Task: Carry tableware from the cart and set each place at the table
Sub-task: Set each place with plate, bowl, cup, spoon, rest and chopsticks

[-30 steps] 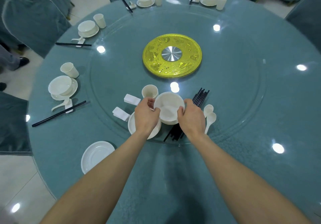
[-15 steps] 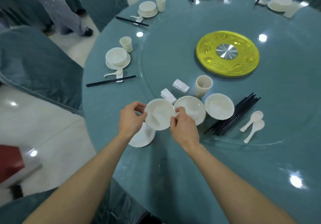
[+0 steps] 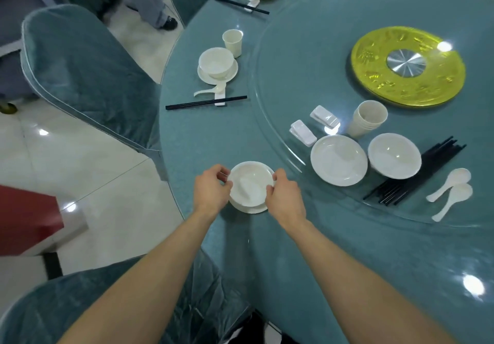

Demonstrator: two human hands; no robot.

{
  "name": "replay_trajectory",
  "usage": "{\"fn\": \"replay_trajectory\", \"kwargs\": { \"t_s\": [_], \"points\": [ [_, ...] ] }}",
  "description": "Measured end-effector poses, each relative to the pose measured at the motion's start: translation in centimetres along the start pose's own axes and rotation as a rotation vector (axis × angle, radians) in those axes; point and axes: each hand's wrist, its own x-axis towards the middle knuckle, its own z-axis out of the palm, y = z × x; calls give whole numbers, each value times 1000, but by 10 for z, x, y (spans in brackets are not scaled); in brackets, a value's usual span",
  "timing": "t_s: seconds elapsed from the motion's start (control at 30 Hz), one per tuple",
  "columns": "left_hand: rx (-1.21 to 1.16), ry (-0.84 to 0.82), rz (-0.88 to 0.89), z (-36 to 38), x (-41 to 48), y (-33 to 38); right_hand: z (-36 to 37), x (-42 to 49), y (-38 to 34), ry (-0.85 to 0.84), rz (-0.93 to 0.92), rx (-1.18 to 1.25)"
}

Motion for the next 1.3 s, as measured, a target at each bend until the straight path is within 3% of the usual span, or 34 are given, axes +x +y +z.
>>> {"fn": "replay_trajectory", "kwargs": {
  "t_s": [0.6, 0.83, 1.0, 1.13, 1.3],
  "points": [
    [-41, -38, 34, 0, 5, -13, 0, 4, 16, -31, 59, 161],
    [45, -33, 76, -13, 16, -11, -44, 24, 33, 202, -30, 132],
    [139, -5, 199, -13, 40, 16, -82, 76, 25, 322, -144, -58],
    [267, -71, 262, -5, 60, 48, -96, 110, 16, 312, -136, -258],
    [465, -307, 245, 10, 82, 75, -92, 132, 14, 241, -93, -311]
  ]
}}
